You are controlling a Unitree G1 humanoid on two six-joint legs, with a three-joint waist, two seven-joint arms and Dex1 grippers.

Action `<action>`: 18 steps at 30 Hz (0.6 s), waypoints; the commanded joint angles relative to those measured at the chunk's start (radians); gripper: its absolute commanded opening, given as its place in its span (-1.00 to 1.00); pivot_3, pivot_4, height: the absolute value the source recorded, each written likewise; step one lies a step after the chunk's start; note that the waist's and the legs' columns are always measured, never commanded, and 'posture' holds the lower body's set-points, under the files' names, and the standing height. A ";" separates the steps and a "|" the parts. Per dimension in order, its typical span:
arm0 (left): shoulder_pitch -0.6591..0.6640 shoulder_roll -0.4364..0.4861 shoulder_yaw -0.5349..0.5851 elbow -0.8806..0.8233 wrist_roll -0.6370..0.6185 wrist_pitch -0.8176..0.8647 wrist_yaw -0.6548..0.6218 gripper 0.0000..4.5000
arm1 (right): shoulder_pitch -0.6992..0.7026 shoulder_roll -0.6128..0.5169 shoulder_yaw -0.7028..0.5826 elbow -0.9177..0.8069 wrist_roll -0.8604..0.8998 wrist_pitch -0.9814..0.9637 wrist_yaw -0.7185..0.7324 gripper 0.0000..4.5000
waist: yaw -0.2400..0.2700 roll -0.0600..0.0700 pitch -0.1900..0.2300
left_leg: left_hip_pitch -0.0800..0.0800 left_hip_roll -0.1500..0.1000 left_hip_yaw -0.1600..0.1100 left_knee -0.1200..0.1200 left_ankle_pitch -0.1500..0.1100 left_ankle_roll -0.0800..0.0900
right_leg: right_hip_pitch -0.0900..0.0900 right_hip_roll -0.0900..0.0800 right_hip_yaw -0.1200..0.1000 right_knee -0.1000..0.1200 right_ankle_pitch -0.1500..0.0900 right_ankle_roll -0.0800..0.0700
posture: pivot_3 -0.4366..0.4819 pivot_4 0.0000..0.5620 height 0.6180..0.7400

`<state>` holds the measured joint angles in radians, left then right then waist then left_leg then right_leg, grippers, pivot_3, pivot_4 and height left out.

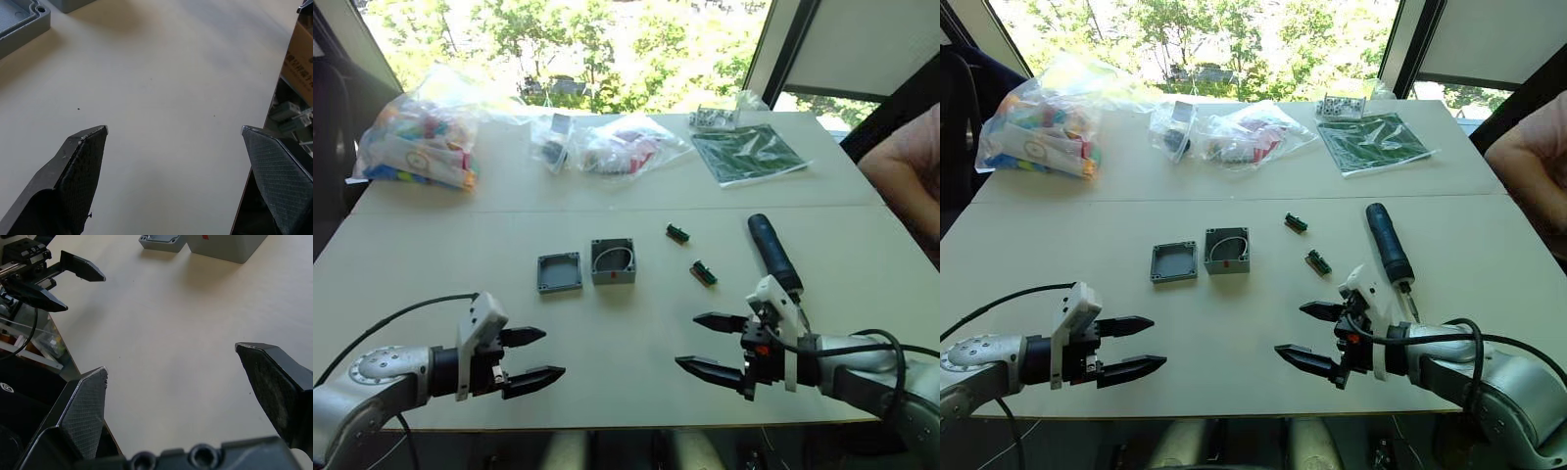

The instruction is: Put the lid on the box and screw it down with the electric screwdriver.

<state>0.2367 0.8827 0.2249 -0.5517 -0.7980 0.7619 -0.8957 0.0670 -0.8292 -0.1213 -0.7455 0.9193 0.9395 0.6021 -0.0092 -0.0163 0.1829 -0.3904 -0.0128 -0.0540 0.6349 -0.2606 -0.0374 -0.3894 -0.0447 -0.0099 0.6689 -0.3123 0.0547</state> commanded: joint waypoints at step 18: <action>-0.038 -0.008 0.040 -0.005 0.003 0.001 0.031 1.00 | -0.066 0.062 0.032 -0.007 0.033 -0.012 -0.023 1.00 | 0.000 0.000 0.000 | 0.000 0.000 0.000 0.000 0.000 0.000 | 0.000 0.000 0.000 0.000 0.000 0.000 | -0.05 -0.47 1.00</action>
<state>0.2140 0.8576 0.2464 -0.5508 -0.8190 0.7915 -0.8644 0.0168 -0.7891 -0.0752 -0.7412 0.9207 0.9423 0.5932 -0.0095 -0.0163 0.1829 -0.3904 -0.0128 -0.0540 0.6349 -0.2606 -0.0374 -0.3896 -0.0447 -0.0099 0.6689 -0.3123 0.0547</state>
